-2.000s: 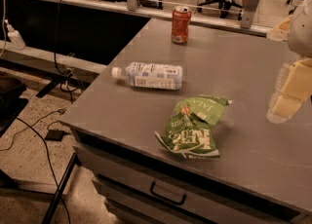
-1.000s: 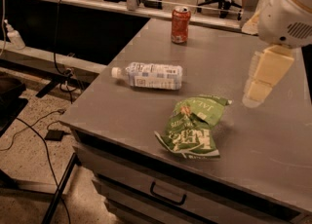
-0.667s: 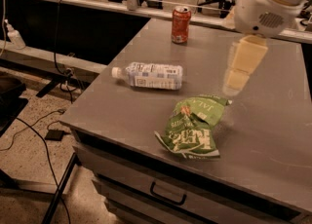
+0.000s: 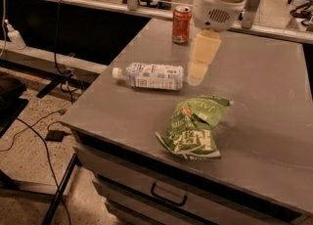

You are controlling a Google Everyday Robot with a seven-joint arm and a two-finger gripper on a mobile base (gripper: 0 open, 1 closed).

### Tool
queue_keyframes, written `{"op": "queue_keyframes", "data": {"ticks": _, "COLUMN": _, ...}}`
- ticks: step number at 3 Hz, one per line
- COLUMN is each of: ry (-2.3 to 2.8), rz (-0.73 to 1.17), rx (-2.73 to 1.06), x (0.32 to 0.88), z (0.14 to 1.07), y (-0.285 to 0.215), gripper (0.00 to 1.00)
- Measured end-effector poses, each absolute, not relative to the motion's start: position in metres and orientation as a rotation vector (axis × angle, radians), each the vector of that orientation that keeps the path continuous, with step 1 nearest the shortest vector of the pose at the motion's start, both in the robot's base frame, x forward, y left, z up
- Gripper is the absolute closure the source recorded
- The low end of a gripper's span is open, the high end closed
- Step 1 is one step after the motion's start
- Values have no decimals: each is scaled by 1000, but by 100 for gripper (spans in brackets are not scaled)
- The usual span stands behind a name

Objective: Place blue plastic bottle upright

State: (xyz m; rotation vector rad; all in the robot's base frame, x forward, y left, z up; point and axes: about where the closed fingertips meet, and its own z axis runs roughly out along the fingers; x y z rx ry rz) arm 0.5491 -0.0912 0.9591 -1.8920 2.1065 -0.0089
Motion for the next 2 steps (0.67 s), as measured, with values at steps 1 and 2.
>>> {"op": "queue_keyframes", "data": {"ticks": 1, "ry": 2103, "rz": -6, "rx": -1930, "x": 565, "z": 940, "y": -63, "gripper": 0}}
{"op": "queue_keyframes", "data": {"ticks": 2, "ry": 2080, "rz": 12, "rx": -1973, "x": 574, "z": 922, "y": -35, "gripper": 0}}
